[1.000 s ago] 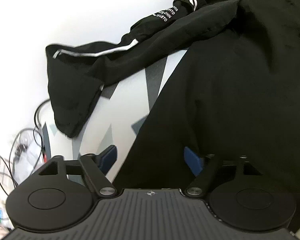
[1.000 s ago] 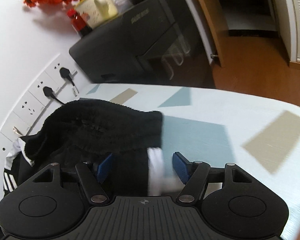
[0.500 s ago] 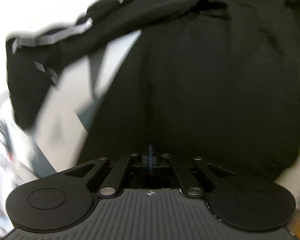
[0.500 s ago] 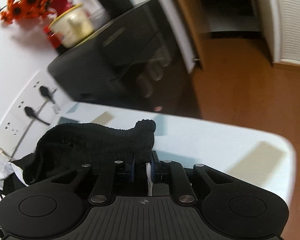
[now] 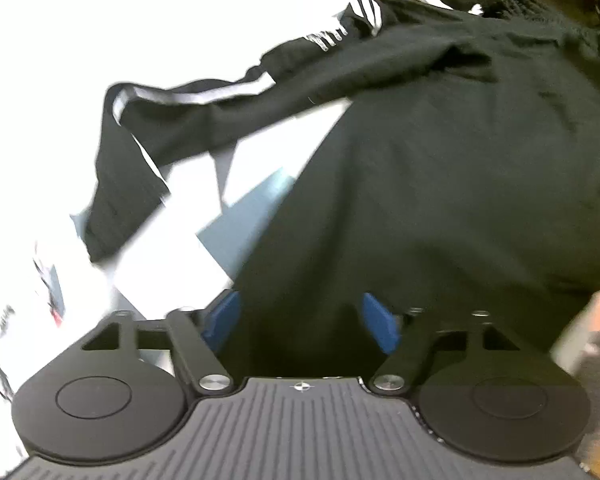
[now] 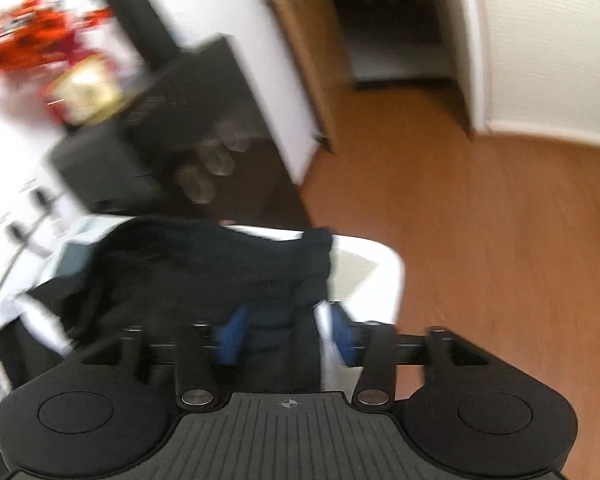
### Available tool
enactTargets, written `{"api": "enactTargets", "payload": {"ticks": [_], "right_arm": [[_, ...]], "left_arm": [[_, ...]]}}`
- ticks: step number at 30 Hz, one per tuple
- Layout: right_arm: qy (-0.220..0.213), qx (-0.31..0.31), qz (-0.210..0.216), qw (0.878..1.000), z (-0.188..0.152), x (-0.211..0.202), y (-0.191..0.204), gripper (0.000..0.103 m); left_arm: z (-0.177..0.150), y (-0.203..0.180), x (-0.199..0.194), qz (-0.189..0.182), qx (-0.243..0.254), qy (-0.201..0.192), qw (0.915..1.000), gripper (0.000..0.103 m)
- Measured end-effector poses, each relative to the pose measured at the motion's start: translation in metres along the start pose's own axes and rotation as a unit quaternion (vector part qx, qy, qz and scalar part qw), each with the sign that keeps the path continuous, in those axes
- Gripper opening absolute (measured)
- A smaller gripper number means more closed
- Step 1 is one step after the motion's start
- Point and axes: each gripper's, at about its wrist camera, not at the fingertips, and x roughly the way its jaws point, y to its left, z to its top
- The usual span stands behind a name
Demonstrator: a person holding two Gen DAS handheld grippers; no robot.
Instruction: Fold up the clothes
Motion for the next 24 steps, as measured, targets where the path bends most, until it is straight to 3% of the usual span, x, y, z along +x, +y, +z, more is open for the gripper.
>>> {"api": "enactTargets", "payload": {"ticks": [3,5,6,8,9,10,11,12,15,21,24], "right_arm": [[-0.005,-0.056,0.036,0.998,-0.018,-0.014,0.033,0.066],[-0.002,-0.086,0.054,0.995,-0.031,-0.018,0.054,0.069],[0.005,-0.093,0.066,0.993,-0.037,-0.019,0.065,0.069],[0.015,-0.106,0.086,0.991,-0.046,-0.023,0.085,0.069],[0.018,-0.114,0.095,0.989,-0.050,-0.025,0.095,0.069],[0.020,-0.126,0.107,0.986,-0.054,-0.028,0.105,0.069],[0.018,-0.136,0.116,0.984,-0.056,-0.033,0.115,0.070],[0.013,-0.145,0.123,0.982,-0.055,-0.039,0.124,0.071],[0.002,-0.160,0.141,0.977,-0.053,-0.052,0.141,0.073],[0.034,-0.207,0.139,0.968,-0.065,-0.047,0.152,0.073],[0.051,-0.262,0.144,0.953,-0.092,-0.046,0.159,0.073]], "left_arm": [[0.009,0.016,0.031,0.014,0.005,0.020,0.9997,0.087],[0.011,0.026,0.059,-0.019,-0.019,0.068,0.9973,0.091],[0.011,0.031,0.063,-0.024,-0.034,0.062,0.9972,0.095],[0.011,0.040,0.069,-0.044,-0.061,0.058,0.9955,0.090],[0.010,0.042,0.067,-0.069,-0.076,0.063,0.9927,0.064],[0.008,0.045,0.065,-0.094,-0.091,0.068,0.9891,0.020],[0.007,0.048,0.063,-0.119,-0.105,0.073,0.9846,0.009],[0.005,0.050,0.061,-0.144,-0.118,0.078,0.9794,0.006],[-0.010,0.027,0.042,-0.123,-0.074,0.066,0.9875,0.004],[-0.056,0.013,0.000,-0.185,-0.111,0.075,0.9735,0.004],[-0.075,0.009,-0.017,-0.210,-0.117,0.082,0.9671,0.004]]}}
